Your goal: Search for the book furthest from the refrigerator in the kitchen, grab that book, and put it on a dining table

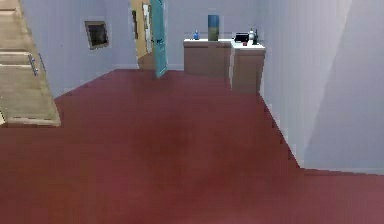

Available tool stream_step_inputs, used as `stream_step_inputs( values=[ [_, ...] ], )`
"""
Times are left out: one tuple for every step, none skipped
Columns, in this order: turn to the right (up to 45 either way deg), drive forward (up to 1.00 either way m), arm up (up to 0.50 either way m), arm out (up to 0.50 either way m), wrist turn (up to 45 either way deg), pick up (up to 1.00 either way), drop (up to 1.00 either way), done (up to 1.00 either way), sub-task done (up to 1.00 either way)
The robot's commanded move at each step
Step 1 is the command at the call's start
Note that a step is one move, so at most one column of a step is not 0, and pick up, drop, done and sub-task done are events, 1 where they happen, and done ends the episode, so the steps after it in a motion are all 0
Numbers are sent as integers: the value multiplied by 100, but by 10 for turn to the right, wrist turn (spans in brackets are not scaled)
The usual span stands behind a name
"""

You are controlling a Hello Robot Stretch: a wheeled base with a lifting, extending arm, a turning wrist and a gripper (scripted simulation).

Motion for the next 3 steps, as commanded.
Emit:
stream_step_inputs(
  values=[
    [0,100,0,0,0,0,0,0,0],
    [30,0,0,0,0,0,0,0,0],
    [0,100,0,0,0,0,0,0,0]
  ],
)
